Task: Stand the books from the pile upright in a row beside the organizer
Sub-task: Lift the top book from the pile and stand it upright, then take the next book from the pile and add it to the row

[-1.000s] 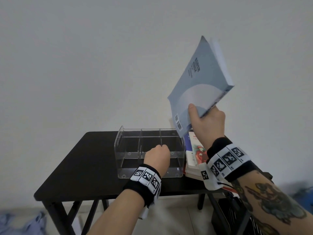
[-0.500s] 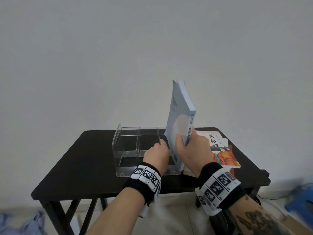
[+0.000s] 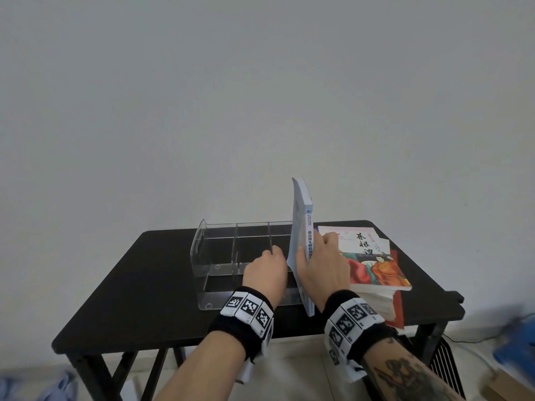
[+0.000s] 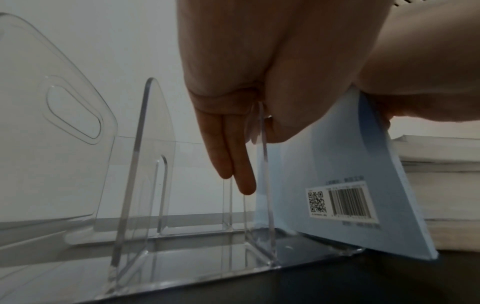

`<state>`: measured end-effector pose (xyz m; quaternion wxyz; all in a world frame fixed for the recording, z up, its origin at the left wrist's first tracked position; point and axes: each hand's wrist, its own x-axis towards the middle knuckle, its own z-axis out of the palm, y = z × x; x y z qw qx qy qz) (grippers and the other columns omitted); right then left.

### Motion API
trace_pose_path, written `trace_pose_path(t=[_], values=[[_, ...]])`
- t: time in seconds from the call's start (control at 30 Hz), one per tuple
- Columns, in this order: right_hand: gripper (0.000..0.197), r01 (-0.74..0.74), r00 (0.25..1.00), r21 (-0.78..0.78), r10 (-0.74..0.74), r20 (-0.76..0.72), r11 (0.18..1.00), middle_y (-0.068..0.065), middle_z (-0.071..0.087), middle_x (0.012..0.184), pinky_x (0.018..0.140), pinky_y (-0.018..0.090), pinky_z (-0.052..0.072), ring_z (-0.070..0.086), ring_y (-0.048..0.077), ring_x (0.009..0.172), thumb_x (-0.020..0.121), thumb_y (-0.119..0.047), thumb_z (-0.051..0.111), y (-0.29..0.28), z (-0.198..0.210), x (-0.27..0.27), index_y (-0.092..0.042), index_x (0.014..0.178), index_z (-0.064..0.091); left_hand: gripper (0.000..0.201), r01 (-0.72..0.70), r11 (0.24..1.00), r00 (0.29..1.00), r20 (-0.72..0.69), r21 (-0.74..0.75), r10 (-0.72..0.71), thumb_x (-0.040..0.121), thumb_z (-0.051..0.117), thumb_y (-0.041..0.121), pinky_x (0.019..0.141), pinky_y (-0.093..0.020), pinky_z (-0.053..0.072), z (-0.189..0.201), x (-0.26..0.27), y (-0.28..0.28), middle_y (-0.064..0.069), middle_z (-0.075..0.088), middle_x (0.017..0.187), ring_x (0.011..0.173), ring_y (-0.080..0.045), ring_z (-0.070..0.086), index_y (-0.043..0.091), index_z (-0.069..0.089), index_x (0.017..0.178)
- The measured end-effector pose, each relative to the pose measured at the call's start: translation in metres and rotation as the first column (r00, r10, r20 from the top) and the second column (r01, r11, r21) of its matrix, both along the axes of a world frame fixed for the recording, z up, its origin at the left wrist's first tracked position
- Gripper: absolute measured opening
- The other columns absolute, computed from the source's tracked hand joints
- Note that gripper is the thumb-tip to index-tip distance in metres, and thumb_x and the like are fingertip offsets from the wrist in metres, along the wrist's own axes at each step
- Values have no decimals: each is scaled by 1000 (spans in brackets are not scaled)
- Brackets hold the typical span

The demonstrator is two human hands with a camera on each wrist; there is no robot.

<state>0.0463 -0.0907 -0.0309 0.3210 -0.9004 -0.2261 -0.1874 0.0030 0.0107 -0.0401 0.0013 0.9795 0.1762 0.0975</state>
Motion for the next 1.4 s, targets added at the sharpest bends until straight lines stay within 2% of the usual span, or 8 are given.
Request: trace_pose_path(t=[0.3,0.47,0.57,0.67,0.8,0.97,1.17,1.4], values=[[33,71,997,10,-71,-27,997,-2,28,98,64,33,52,52,19,71,94,-41,44,3,-7,4,-19,119,46,41,-4,999,1000,25,-42,5,91,54,2,82,-39,50,-5,-1,2,-13,55,124,106,-33,63,7,43,130],[39,66,997,20,-67,25,998,-2,48,101,73,30,50,54,17,90,90,-47,49,-4,-11,12,-18,116,47,46,56,997,914,398,59,-75,68,80,23,77,-39,50,-21,-8,-26,-11,57,111,95,-28,57,13,61,108],[43,66,997,36,-68,48,997,1,57,99,80,30,43,54,20,93,86,-50,53,-11,-15,18,-15,112,53,51,217,957,915,382,-193,-131,80,66,41,78,-34,52,-27,-9,-41,-1,55,107,91,-20,55,17,47,121],[52,86,996,-27,-85,19,996,1,59,100,81,34,46,55,21,92,82,-58,49,-18,-16,22,-16,111,55,56,367,720,908,394,-589,-140,81,69,35,81,-40,57,-31,-8,-42,1,60,115,95,-18,66,32,27,118],[59,-5,1000,-106,5,4,994,-4,60,99,87,40,47,54,18,92,79,-69,39,-28,-18,27,-22,111,56,64,343,734,923,354,-587,-148,93,58,21,83,-42,58,-33,-5,-35,-8,70,110,91,-24,71,32,18,140],[50,-242,963,-283,266,48,928,2,63,110,90,39,43,53,19,102,83,-40,33,-61,-14,26,-18,122,55,87,326,685,945,234,-651,-227,98,54,18,90,-33,53,-30,-1,-24,-13,65,126,99,-23,69,27,-10,157],[49,267,907,-326,-351,-234,907,19,53,127,95,44,41,47,36,117,87,-38,46,-86,-3,65,-6,124,48,105,302,620,952,195,-724,-235,92,61,10,99,-34,51,-30,-1,-21,-7,55,139,111,-21,64,33,-19,155],[43,184,853,-411,-353,-384,893,4,64,80,64,28,46,60,23,75,71,-58,65,-107,13,90,-16,78,58,116,290,647,952,141,-706,-273,91,64,15,94,-34,54,-39,8,-21,-7,63,128,100,-19,69,36,-36,146]])
